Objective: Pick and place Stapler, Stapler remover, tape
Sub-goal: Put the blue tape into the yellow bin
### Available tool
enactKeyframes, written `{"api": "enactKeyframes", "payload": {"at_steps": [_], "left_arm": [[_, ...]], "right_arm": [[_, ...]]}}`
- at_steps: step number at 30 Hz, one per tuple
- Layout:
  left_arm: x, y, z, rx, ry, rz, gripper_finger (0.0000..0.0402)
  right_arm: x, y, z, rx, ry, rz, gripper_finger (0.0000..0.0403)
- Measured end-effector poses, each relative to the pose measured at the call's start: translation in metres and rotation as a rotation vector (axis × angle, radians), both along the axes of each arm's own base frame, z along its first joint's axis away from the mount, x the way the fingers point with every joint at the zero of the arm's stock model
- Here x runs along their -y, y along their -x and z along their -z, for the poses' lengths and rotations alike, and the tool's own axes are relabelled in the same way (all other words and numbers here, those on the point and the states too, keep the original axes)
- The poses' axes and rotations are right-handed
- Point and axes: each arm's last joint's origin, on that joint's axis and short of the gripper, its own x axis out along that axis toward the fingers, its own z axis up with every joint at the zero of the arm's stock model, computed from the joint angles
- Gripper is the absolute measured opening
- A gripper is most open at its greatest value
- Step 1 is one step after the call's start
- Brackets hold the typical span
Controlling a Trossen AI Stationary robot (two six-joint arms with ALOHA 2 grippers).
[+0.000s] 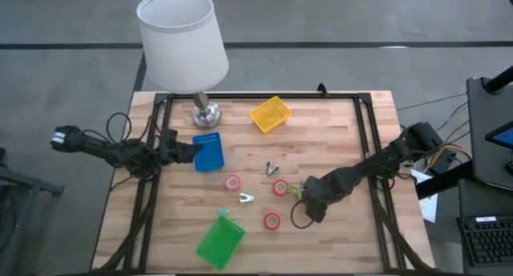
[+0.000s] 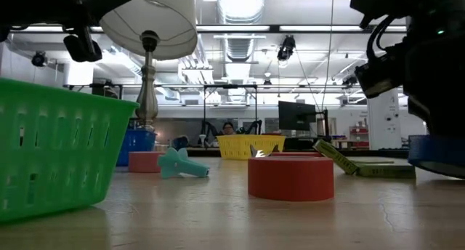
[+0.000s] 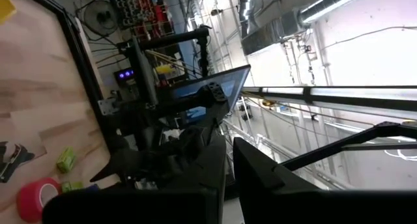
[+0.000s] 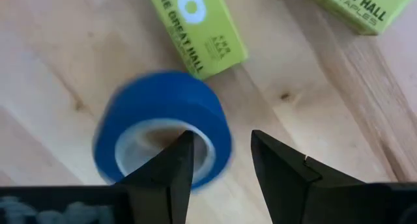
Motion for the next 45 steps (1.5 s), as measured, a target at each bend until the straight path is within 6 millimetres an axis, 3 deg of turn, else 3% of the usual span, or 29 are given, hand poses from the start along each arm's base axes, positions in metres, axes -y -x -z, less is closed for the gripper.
{"api": "enactKeyframes", "payload": {"at_steps": [7,14,20,27,31,36,45], "left_arm": [[-0.001,0.0,0.0,-0.007,-0.005,-0.027,0.0032],[-0.003,0.0,0.002,-0.02,-0.007,-0.101,0.0034],[-0.003,0.0,0.002,-0.023,-0.016,-0.111,0.003],[-0.002,-0.001,0.003,-0.047,-0.074,-0.104,0.0031],[-0.002,-0.002,0.005,-0.06,-0.077,-0.103,0.0028],[-0.002,-0.002,0.005,-0.063,-0.074,-0.104,0.0028],[-0.002,-0.002,0.006,-0.065,-0.061,-0.108,0.0028]], "right_arm": [[0.002,-0.002,0.004,0.003,0.002,0.012,0.0136],[0.001,-0.003,0.004,0.008,-0.01,-0.004,0.0048],[0.001,-0.004,-0.007,0.053,-0.033,0.038,0.0032],[0.012,-0.018,-0.041,0.225,0.03,0.139,0.0039],[0.034,-0.028,-0.061,0.32,0.085,0.224,0.0041],[0.076,-0.04,-0.082,0.394,0.147,0.311,0.0041],[0.186,-0.069,-0.122,0.454,0.221,0.404,0.0042]]}}
